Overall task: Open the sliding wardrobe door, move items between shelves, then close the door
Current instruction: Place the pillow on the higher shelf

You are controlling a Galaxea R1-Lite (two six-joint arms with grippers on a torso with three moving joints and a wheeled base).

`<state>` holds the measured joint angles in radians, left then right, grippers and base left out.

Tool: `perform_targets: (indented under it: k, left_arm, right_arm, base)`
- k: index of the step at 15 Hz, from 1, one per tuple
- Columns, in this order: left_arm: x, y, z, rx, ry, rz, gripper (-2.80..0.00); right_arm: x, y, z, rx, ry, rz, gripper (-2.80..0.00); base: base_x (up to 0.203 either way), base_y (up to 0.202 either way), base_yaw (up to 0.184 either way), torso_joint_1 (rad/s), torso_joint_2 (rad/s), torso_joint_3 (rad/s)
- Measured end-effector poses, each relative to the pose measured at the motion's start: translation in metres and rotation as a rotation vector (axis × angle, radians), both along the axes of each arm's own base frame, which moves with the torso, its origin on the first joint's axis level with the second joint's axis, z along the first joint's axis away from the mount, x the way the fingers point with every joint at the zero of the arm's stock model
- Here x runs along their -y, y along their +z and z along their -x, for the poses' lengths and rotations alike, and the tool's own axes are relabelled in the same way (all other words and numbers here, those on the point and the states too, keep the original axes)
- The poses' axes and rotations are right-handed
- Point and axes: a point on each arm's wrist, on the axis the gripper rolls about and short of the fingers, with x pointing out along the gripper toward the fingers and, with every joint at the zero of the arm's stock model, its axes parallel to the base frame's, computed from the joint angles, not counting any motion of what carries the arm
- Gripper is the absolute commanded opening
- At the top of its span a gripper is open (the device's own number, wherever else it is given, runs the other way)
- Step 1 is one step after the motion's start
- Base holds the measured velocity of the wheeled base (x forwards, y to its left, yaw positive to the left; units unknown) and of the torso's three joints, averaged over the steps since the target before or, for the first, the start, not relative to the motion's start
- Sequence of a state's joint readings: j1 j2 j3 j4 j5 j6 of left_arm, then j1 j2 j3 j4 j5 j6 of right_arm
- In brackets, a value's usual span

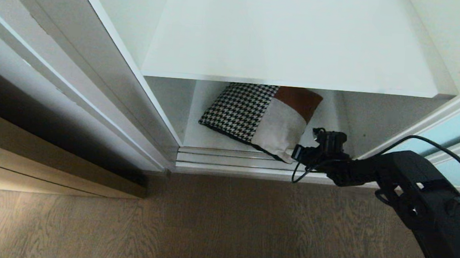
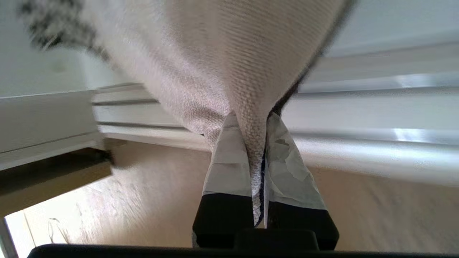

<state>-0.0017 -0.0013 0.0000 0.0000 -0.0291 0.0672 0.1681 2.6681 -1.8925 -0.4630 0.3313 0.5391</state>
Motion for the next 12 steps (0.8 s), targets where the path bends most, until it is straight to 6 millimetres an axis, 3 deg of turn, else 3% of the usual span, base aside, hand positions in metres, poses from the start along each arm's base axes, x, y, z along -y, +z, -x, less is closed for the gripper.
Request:
perform_targets:
  k: [6,12]
  left_arm:
    - [0.0,0.0,0.0,0.0,0.0,0.0,-2.8]
    - [0.0,0.0,0.0,0.0,0.0,0.0,-2.8]
  right_arm:
    - [0.035,0.028,0.028,-0.202,-0.118,0.058,-2.8]
    - [0.06,0.028,0.046,-0.263,-0.226,0.103,-2.8]
  base:
    - [0.0,0.0,0.0,0.0,0.0,0.0]
    - [0.0,0.0,0.0,0.0,0.0,0.0]
